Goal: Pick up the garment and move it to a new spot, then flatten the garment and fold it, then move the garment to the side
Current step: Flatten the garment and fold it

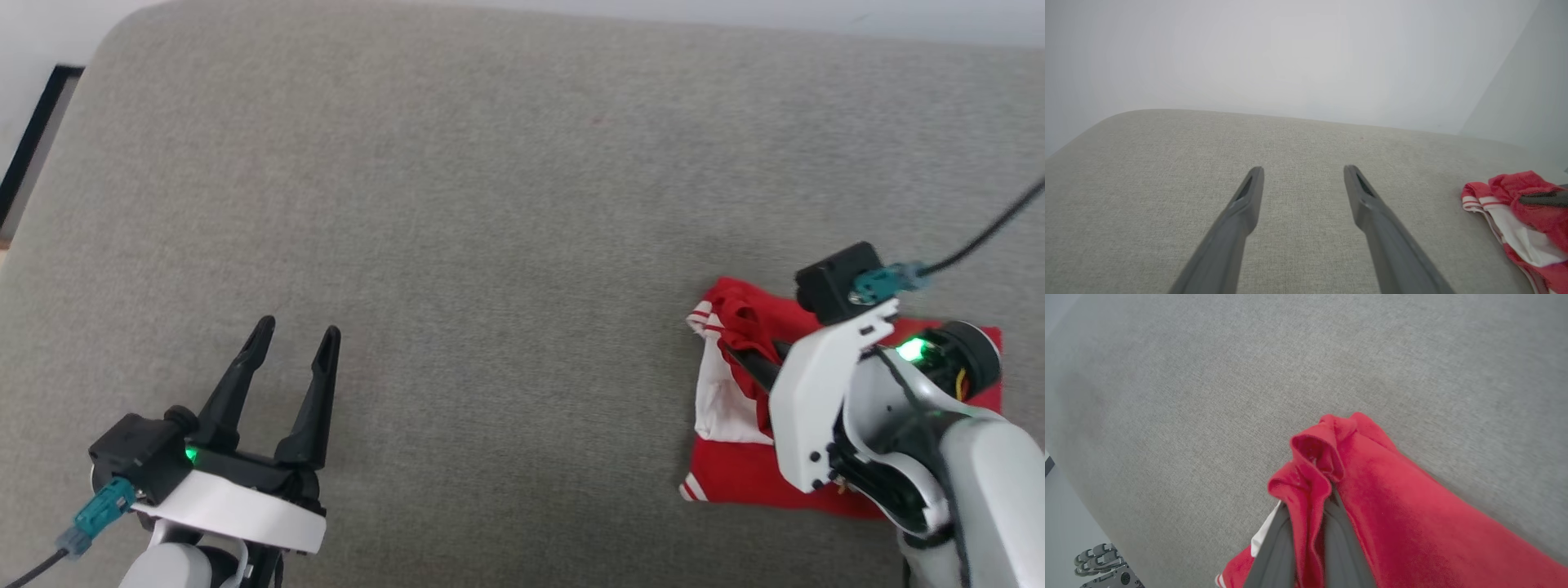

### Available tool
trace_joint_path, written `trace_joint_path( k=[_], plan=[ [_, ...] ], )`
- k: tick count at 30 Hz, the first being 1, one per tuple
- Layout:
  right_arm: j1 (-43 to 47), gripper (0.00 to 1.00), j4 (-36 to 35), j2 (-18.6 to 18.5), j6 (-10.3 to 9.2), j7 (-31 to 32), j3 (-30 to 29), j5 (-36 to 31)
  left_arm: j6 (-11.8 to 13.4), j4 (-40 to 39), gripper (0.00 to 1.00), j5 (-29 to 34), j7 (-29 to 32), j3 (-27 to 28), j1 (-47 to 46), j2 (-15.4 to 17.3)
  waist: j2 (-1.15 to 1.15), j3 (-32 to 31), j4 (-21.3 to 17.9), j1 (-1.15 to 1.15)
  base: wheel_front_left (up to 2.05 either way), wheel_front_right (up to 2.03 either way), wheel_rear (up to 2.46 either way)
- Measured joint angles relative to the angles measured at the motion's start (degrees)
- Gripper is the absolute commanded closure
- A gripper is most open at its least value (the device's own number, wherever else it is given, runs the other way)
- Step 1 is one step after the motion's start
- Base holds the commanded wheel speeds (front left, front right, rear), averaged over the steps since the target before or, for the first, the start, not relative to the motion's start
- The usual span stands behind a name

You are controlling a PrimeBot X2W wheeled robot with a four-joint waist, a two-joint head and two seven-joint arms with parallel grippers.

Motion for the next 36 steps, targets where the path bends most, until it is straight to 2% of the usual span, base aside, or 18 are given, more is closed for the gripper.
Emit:
trace_joint_path(
  k=[10,11,12,13,14,24,28,32,36],
  plan=[
    [-2.53,1.0,11.54,-0.63,0.01,-4.33,3.43,-0.54,0.0,0.85,0.0,-2.54,0.0,-1.94,-1.47,-0.11,0.0,1.86,2.14,0.0,0.0,0.0,0.0],
    [-2.58,0.91,12.12,-0.47,0.01,-5.12,3.36,-0.36,0.0,0.97,0.0,-2.56,0.0,-1.85,-1.47,0.0,0.0,1.75,2.03,0.0,0.0,0.0,0.0],
    [-2.58,0.68,12.6,-0.24,0.01,-5.97,3.25,-0.16,0.0,1.08,0.0,-2.66,0.0,-1.76,-1.46,0.07,0.0,1.58,1.89,0.0,0.0,0.0,0.0],
    [-2.57,0.07,12.89,-0.09,0.02,-6.77,3.21,-0.05,0.0,1.2,0.0,-2.7,0.0,-1.64,-1.42,0.07,0.0,1.35,1.7,0.0,0.0,0.0,0.0],
    [-2.55,0.0,13.1,0.11,0.02,-7.53,2.9,-0.05,0.0,1.3,0.0,-2.77,0.0,-1.58,-1.33,0.08,0.0,1.05,1.48,0.0,0.0,0.0,0.0],
    [-0.63,0.0,10.39,-2.56,0.01,-10.71,-0.81,2.16,0.0,3.04,0.0,-3.21,0.0,-1.76,0.86,1.3,0.0,-2.86,-1.54,0.0,0.0,0.0,0.0],
    [1.41,0.0,10.48,-4.54,0.0,-14.15,-5.2,3.71,0.0,3.52,0.0,-3.22,0.0,-2.22,1.72,1.68,0.0,-5.39,-3.39,0.0,0.0,0.0,0.0],
    [2.57,0.0,13.6,-5.63,0.0,-21.47,-7.39,4.99,0.0,4.45,0.0,-3.24,0.0,-2.79,2.46,1.72,0.0,-7.46,-4.82,0.0,0.0,0.0,0.0],
    [3.99,0.0,18.78,-6.94,0.0,-31.58,-8.53,5.17,0.0,5.71,0.0,-3.6,0.0,-3.05,3.5,1.83,0.0,-9.6,-6.03,0.0,0.0,0.0,0.0]
  ],
)
